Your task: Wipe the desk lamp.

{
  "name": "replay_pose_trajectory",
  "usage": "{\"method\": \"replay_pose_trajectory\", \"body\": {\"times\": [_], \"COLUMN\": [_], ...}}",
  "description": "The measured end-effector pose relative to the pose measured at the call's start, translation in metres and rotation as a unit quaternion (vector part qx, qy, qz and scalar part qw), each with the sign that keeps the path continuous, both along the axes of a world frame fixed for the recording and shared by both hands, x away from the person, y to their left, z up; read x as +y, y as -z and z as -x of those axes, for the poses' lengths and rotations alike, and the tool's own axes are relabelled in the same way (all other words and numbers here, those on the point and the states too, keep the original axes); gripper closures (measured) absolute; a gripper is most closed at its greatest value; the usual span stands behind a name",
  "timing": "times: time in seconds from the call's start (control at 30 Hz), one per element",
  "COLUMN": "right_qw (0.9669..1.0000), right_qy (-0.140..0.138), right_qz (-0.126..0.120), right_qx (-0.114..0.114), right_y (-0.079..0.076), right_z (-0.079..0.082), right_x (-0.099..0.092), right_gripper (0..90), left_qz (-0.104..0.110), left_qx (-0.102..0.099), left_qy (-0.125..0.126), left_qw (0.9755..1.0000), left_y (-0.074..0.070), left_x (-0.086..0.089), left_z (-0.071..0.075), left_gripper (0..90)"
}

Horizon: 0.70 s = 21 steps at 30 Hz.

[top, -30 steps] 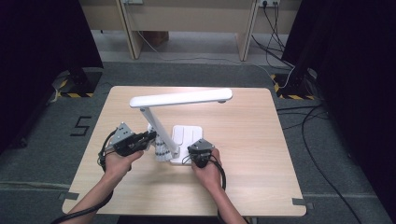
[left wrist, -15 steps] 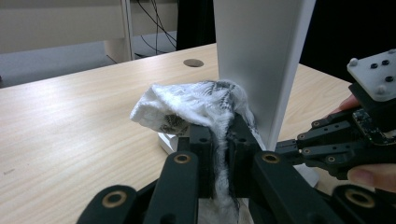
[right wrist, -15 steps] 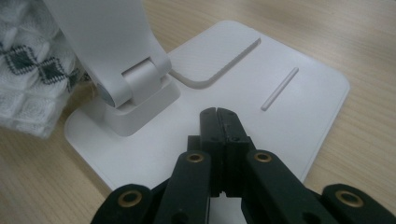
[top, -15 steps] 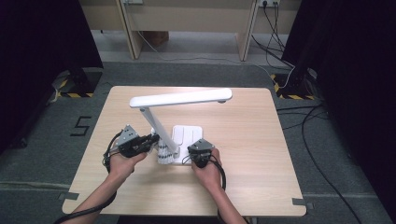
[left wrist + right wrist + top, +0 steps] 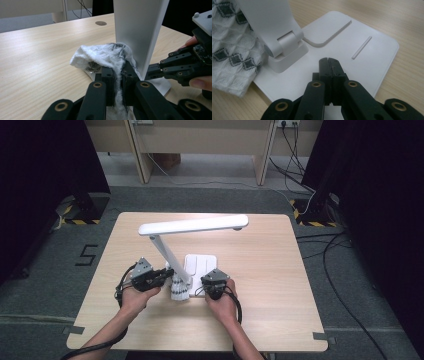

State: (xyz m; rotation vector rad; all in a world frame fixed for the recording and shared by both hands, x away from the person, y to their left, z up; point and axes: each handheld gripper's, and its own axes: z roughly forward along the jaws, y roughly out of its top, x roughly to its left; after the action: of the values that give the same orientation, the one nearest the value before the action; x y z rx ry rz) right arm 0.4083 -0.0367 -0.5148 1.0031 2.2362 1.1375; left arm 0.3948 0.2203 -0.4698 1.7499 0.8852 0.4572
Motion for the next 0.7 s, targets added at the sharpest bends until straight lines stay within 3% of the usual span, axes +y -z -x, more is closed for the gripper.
{"method": "replay_pose_trajectory", "body": {"times": [0.43, 0.7], "right_qw": [1.0000, 1.0000], "right_qy": [0.001, 0.000], "right_qz": [-0.002, -0.001], "right_qx": [0.002, 0.000], "right_y": [0.000, 0.000], "right_z": [0.000, 0.000], "right_x": [0.000, 0.000], "right_gripper": [90.0, 90.0], "left_qz": [-0.010, -0.011], "left_qx": [0.015, 0.018], "left_qy": [0.008, 0.019], "left_qw": [0.9998, 0.9996], "left_y": [0.011, 0.012], "left_x": [-0.004, -0.004], "left_z": [0.002, 0.012], "left_gripper": [83.2, 83.1]}}
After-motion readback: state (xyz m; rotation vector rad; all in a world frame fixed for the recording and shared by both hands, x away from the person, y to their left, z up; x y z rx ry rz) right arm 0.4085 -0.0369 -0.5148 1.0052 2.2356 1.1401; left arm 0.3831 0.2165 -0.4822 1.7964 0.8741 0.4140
